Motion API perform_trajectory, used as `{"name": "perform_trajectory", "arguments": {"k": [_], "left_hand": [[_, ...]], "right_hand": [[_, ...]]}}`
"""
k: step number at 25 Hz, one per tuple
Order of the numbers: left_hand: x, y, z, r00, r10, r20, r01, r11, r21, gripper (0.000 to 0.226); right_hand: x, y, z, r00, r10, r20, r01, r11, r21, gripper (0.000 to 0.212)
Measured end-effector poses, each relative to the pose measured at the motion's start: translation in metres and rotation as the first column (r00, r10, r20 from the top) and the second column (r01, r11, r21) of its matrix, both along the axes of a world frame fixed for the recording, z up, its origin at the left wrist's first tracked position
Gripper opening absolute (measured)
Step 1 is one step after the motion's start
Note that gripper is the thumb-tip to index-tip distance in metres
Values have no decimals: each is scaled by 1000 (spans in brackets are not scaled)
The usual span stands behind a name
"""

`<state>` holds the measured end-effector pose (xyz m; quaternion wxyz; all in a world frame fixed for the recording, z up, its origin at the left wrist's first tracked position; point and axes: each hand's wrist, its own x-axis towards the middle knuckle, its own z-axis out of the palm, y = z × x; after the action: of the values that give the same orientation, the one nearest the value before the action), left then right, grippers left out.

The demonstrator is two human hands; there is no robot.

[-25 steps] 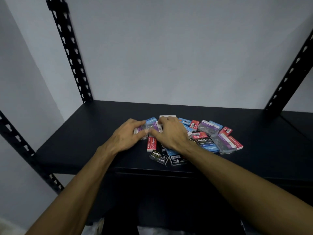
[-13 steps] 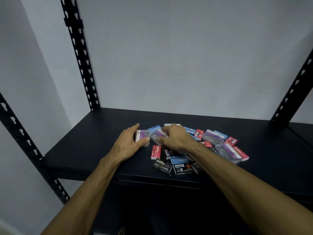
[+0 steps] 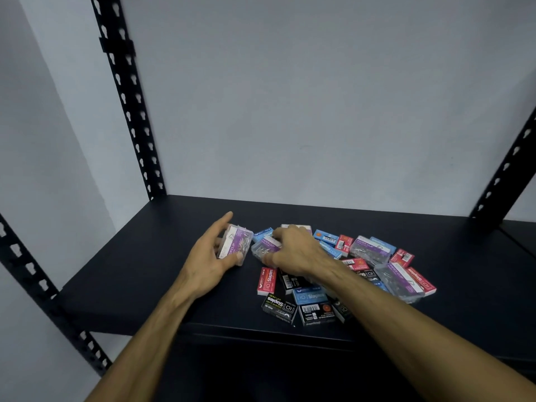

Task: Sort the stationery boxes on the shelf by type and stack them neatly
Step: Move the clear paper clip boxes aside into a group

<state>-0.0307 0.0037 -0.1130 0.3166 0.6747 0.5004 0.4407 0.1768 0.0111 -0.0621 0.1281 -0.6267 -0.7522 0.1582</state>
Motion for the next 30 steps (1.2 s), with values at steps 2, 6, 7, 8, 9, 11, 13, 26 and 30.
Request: {"name": "perform_trajectory", "arguments": {"k": [2, 6, 7, 8, 9, 11, 13, 26, 30], "left_hand": [[-1, -1, 0, 1000, 31, -2, -31, 1000, -5, 78], [-4, -1, 2, 999, 31, -21, -32, 999, -39, 66], [-7, -1, 4, 999, 20, -31, -21, 998, -51, 62], [-10, 0, 6, 999, 3, -51, -6, 998, -63, 57], [-15, 0, 10, 997, -20, -79, 14, 997, -79, 51], [-23, 2, 18, 986, -77, -145, 60, 992, -113, 41], [-31, 5, 25, 968, -120, -222, 93, 988, -126, 38], [-83, 23, 58, 881, -158, -446, 83, 979, -184, 42], [-108, 37, 74, 892, -102, -441, 37, 988, -153, 41]], "right_hand": [[-3, 1, 1, 1000, -9, -8, 9, 1000, 10, 44], [-2, 1, 0, 998, 13, -60, -12, 1000, 13, 61], [-2, 0, 0, 996, 18, -90, -18, 1000, 1, 64], [-1, 0, 0, 993, 24, -114, -25, 1000, -5, 64], [0, -1, 0, 991, 31, -131, -32, 999, -5, 62], [0, -2, 1, 985, 49, -164, -47, 999, 16, 52], [0, -2, 3, 978, 65, -199, -61, 998, 25, 42], [-18, 25, 18, 952, 257, -165, -244, 965, 97, 45], [-44, 44, 27, 934, 305, -184, -285, 950, 128, 44]]}}
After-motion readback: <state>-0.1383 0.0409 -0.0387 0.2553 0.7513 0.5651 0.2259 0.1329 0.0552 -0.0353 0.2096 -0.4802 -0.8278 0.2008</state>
